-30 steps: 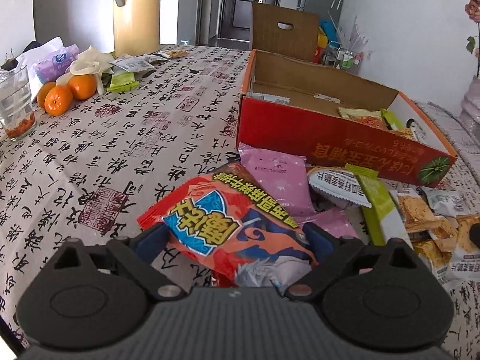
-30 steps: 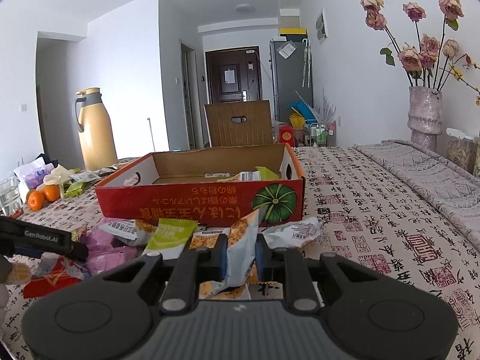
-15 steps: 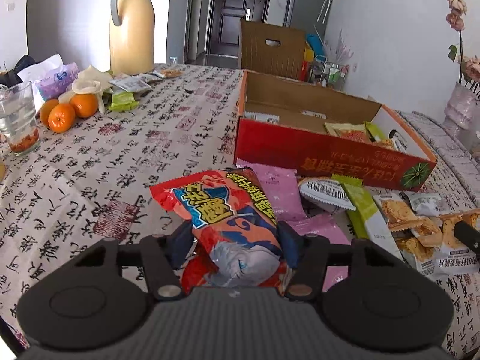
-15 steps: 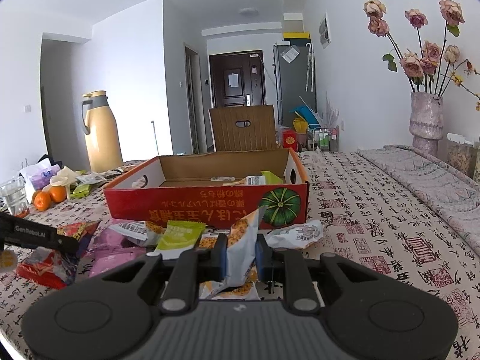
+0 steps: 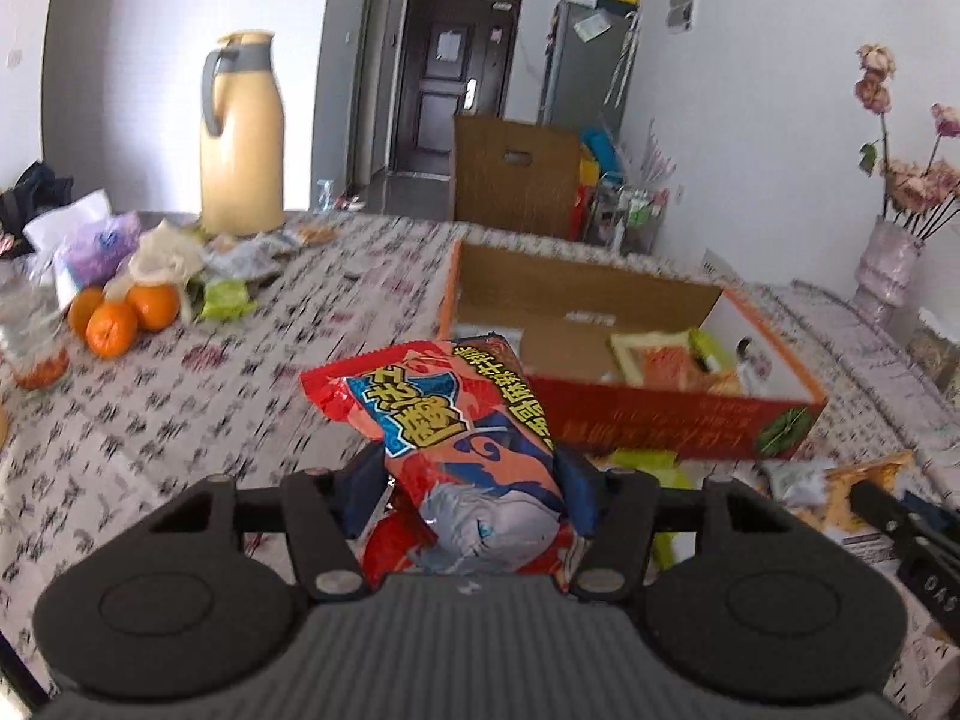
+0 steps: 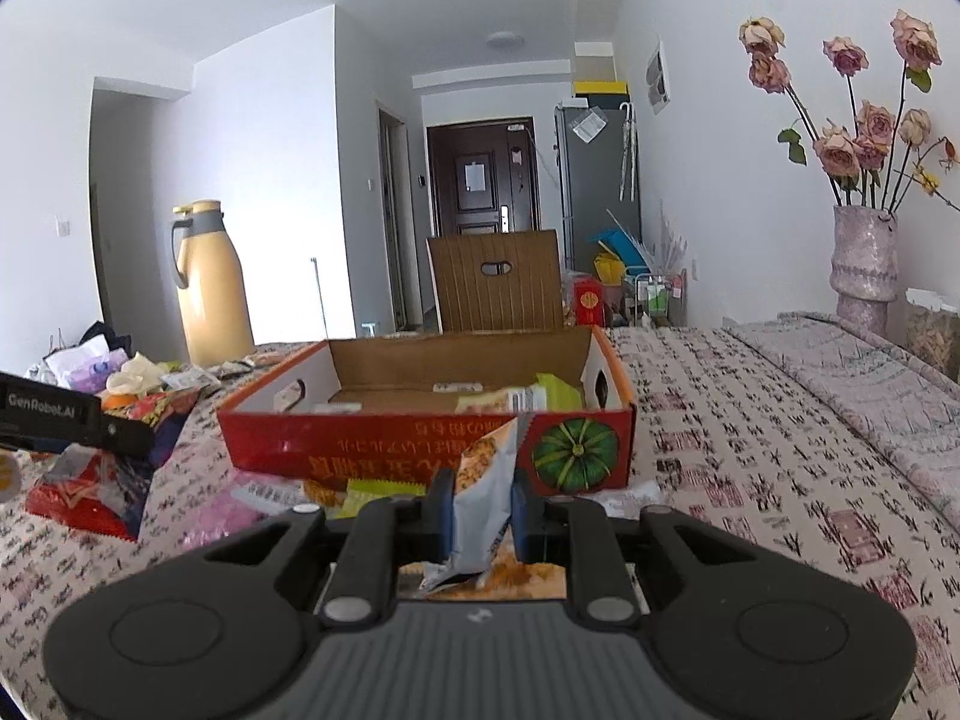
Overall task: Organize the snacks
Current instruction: 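Carry the chip bag and cracker packet over the cardboard box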
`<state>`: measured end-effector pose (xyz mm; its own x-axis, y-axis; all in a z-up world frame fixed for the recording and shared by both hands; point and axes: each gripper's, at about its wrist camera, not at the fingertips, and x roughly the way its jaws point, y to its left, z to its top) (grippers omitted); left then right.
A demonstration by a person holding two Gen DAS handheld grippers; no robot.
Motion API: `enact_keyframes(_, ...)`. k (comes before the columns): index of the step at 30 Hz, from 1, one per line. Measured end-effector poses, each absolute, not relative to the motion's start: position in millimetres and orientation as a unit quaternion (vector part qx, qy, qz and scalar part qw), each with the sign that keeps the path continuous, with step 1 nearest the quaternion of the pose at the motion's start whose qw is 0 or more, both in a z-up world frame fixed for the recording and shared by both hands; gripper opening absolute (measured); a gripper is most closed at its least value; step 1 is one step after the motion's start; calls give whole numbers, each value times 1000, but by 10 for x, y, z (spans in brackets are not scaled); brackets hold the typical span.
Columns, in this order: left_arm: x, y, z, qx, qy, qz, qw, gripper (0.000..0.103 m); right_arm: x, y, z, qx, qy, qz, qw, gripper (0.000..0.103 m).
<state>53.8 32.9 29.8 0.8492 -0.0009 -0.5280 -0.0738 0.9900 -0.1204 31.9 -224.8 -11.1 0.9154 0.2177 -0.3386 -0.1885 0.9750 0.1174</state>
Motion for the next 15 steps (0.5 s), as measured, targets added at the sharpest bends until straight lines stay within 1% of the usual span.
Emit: enact_keyframes(15, 1137, -42, 679, -48, 227, -8, 973, 61, 972, -2136, 227, 68, 137, 116, 981, 18)
